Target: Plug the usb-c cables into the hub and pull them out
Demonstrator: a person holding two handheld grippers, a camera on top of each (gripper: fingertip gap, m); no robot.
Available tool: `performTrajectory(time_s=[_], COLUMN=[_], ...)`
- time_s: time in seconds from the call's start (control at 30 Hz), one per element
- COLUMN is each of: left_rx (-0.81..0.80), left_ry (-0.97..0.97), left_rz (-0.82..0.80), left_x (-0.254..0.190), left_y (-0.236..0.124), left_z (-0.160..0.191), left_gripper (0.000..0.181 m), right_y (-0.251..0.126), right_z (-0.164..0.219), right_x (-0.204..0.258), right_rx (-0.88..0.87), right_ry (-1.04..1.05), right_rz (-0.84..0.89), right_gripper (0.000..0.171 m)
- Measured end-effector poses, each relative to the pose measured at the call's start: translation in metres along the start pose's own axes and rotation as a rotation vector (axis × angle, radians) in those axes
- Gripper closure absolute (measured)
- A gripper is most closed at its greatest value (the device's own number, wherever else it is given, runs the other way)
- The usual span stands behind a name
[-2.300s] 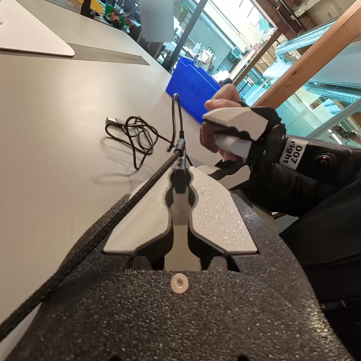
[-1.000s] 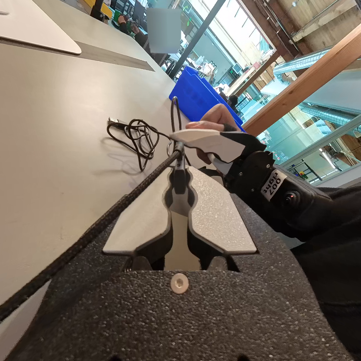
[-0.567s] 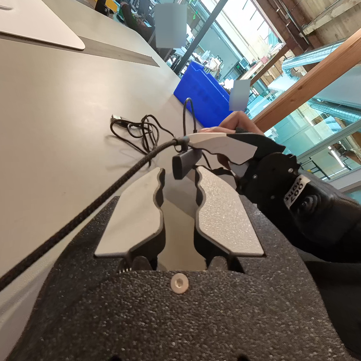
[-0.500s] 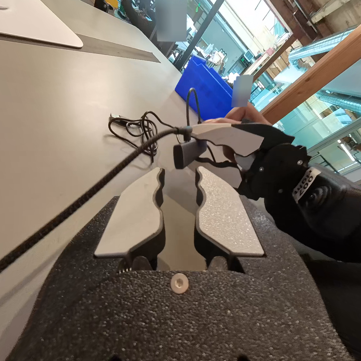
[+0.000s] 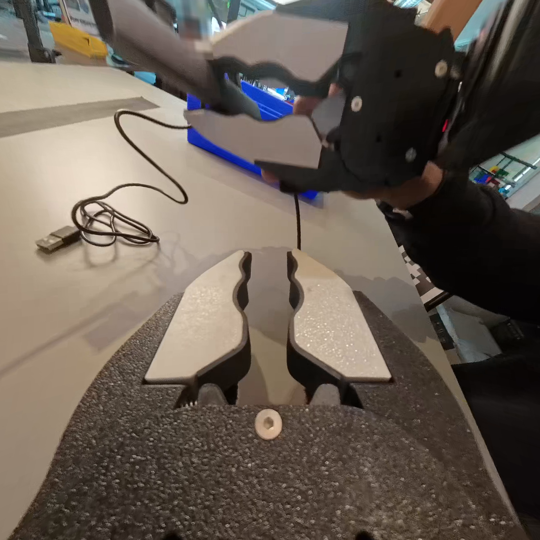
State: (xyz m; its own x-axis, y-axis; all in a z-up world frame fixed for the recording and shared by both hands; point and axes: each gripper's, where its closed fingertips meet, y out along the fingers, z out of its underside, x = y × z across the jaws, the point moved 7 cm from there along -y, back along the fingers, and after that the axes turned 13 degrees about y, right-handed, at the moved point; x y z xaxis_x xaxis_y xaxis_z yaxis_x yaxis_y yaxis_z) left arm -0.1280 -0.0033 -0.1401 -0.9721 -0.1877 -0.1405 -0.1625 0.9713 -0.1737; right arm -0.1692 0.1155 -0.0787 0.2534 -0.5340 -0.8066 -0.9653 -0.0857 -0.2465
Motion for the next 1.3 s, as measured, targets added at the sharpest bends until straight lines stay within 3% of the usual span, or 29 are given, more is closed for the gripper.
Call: performTrajectory(time_s=[0.03,0.37,0.5,0.63,0.97,1.3], left_rx=[-0.009,-0.073,-0.105,-0.14,-0.234,-0.313], left_ry=[0.023,0.097,0.057,0.006,0.031,-0.007], left_rz=[0.005,0.051,0.052,0.057,0.008,-0.067], left_x=[-0.003,-0.016,-0.011,-0.005,-0.006,-0.005], left_y=[0.001,0.006,0.003,-0.001,-0.013,-0.028], left_z=[-0.001,-0.006,-0.007,-0.008,-0.011,-0.01], left_gripper=[0.158,0.162,0.162,0.162,0.162,0.162], right_y=[-0.004,-0.096,-0.14,-0.161,-0.14,-0.117], right_z=[0.0,0.009,0.033,0.073,0.143,0.145], right_x=[-0.015,-0.237,-0.32,-0.373,-0.376,-0.376], right_rx=[-0.011,-0.151,-0.135,-0.078,0.025,0.026], right_ry=[0.017,0.244,0.245,0.279,0.374,0.427], right_rz=[0.029,0.36,0.533,0.634,0.59,0.545], right_gripper=[0.148,0.15,0.15,0.149,0.149,0.149])
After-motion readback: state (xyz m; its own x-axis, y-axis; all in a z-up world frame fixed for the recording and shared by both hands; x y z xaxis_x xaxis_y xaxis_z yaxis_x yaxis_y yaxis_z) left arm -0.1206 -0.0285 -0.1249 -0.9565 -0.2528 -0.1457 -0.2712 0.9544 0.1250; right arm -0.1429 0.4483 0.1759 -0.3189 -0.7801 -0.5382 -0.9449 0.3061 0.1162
